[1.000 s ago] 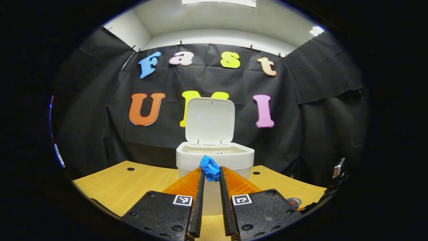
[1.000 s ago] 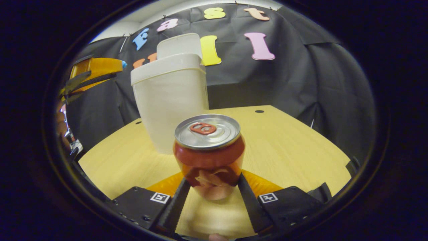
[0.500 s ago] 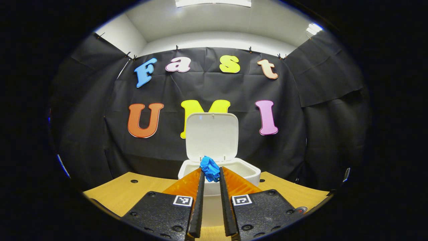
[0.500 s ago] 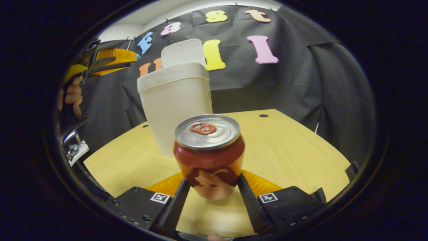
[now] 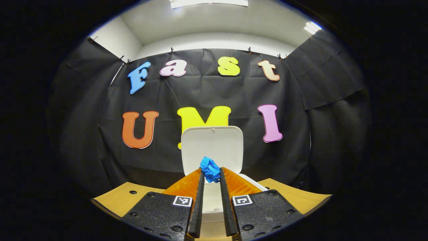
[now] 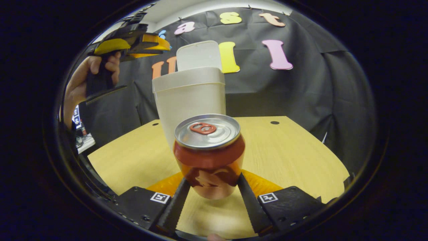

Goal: Press the lid of the desktop garbage bin to open it, pick up the crumpled paper on the desktop and throw it into the bin, then pick up the pop can on the desktop and drop it into the bin, and finally close the garbage bin lid.

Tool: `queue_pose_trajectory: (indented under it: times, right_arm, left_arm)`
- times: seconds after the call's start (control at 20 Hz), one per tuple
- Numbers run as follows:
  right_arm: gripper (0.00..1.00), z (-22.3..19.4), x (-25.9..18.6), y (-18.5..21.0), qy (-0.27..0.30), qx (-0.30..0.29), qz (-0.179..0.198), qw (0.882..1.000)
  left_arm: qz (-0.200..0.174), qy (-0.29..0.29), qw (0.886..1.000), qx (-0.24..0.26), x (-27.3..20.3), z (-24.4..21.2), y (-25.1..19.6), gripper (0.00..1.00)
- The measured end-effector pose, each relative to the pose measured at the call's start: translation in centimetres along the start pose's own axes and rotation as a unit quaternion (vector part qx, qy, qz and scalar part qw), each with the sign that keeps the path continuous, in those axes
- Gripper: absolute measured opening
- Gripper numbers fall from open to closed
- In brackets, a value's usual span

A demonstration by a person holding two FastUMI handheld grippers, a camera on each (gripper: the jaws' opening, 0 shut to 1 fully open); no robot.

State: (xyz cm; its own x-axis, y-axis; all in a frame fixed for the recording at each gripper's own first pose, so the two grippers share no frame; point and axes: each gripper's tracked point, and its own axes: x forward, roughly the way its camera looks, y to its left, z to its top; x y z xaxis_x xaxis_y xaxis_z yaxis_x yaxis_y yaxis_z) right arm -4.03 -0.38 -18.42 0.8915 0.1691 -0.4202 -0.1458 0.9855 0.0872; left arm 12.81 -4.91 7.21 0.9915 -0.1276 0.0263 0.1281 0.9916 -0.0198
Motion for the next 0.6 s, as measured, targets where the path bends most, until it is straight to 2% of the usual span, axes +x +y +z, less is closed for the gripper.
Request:
queue_pose_trajectory:
  times: [0.05, 0.15, 0.25, 0.35, 0.4, 0.5, 0.55, 0.6]
  right_arm:
    - [0.81, -0.1, 0.2, 0.1, 0.003, 0.002, 0.000, 1.000]
    - [0.81, -0.4, 0.1, 0.0, 0.013, -0.003, -0.001, 1.000]
    - [0.81, -0.3, 0.0, -0.1, 0.014, -0.008, -0.005, 1.000]
    - [0.80, -0.5, 0.0, 0.1, 0.012, 0.000, 0.001, 1.000]
    - [0.81, -0.5, 0.1, 0.2, 0.013, 0.003, 0.005, 1.000]
    - [0.81, -0.9, 0.2, 0.3, 0.019, 0.002, 0.012, 1.000]
    - [0.81, -1.0, 0.1, 0.4, 0.021, 0.000, 0.014, 1.000]
    - [0.81, -1.1, 0.1, 0.4, 0.021, 0.000, 0.015, 1.000]
  left_arm:
    - [0.001, 0.006, 1.000, 0.000, 0.8, -0.3, 0.2, 0.30]
    - [0.003, 0.034, 0.999, -0.011, 1.9, -2.1, 0.6, 0.27]
    - [0.003, 0.058, 0.998, -0.020, 2.3, -3.4, 0.9, 0.31]
    - [0.008, 0.064, 0.998, -0.010, 2.6, -3.5, 1.8, 0.33]
    - [0.007, 0.065, 0.998, -0.004, 2.9, -3.5, 1.9, 0.30]
    - [0.004, 0.074, 0.997, 0.001, 3.3, -4.1, 1.8, 0.43]
    - [0.001, 0.081, 0.997, 0.001, 3.4, -4.6, 1.6, 0.39]
    - [-0.002, 0.086, 0.996, -0.001, 3.5, -4.9, 1.5, 0.40]
